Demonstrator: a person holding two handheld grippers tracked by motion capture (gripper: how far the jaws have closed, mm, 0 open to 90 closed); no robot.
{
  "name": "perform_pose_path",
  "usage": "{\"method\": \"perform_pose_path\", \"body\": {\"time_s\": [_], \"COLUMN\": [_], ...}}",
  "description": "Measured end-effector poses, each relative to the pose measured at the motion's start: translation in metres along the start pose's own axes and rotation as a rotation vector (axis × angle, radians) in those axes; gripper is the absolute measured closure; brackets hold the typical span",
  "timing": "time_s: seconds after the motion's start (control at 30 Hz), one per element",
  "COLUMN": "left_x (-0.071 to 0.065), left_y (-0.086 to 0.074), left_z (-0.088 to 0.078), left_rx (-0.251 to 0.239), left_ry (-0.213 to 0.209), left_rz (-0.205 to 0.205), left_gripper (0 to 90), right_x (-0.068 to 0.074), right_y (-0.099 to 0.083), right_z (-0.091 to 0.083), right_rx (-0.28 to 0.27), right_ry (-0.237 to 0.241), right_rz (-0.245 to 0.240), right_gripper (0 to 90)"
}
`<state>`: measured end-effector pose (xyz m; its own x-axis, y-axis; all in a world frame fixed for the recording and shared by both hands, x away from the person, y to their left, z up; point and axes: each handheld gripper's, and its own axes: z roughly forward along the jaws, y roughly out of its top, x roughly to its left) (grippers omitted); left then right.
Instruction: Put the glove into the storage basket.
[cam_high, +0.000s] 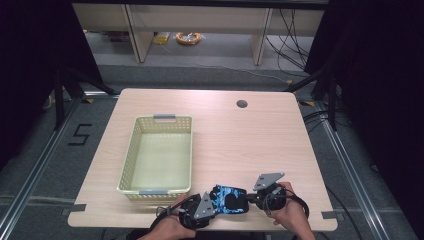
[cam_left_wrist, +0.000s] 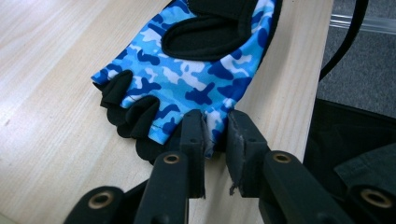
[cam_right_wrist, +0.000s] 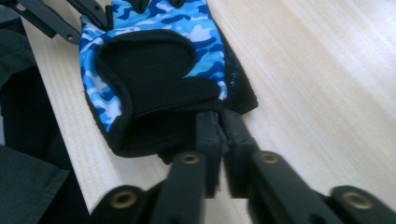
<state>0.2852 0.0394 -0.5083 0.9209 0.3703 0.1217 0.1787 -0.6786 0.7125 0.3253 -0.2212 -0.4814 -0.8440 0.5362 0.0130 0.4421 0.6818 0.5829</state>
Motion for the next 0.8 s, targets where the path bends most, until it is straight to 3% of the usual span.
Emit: {"method": "perform_pose_path", "body": {"time_s": [0.07,0.1,0.17,0.27,0.33,0.43,0.47,0.57,0.67,0.8], "left_x": [0.0,0.0,0.0,-0.001,-0.002,-0.005,-0.005,-0.008,-0.008,-0.008], "left_y": [0.001,0.001,0.003,0.005,0.007,0.005,0.004,0.003,0.003,0.001], "left_z": [-0.002,-0.003,-0.006,-0.008,-0.009,-0.003,-0.002,0.002,0.002,0.003], "left_rx": [-0.004,-0.009,-0.012,-0.04,-0.028,-0.023,-0.014,-0.007,-0.007,0.005], "left_ry": [0.001,0.0,0.001,-0.006,-0.004,-0.008,-0.01,-0.022,-0.023,-0.022], "left_rz": [0.012,0.006,0.013,0.008,0.025,0.024,0.044,0.033,0.029,0.033], "left_gripper": [79.6,80.0,80.8,81.2,81.1,81.1,81.2,80.9,80.7,79.6], "right_x": [0.003,0.002,0.005,0.003,0.001,-0.003,-0.004,-0.008,-0.013,-0.015], "right_y": [0.002,0.004,0.007,0.014,0.017,0.021,0.021,0.02,0.017,0.014], "right_z": [-0.002,-0.003,-0.007,-0.014,-0.015,-0.009,-0.007,0.005,0.012,0.012], "right_rx": [0.004,0.0,0.005,-0.005,-0.011,0.005,0.007,0.026,0.05,0.011], "right_ry": [-0.009,-0.016,-0.028,-0.049,-0.064,-0.069,-0.073,-0.068,-0.063,-0.052], "right_rz": [0.013,-0.012,0.013,-0.009,-0.031,-0.057,-0.064,-0.077,-0.067,0.03], "right_gripper": [90.0,90.0,90.0,90.0,90.0,90.0,90.0,90.0,90.0,87.9]}}
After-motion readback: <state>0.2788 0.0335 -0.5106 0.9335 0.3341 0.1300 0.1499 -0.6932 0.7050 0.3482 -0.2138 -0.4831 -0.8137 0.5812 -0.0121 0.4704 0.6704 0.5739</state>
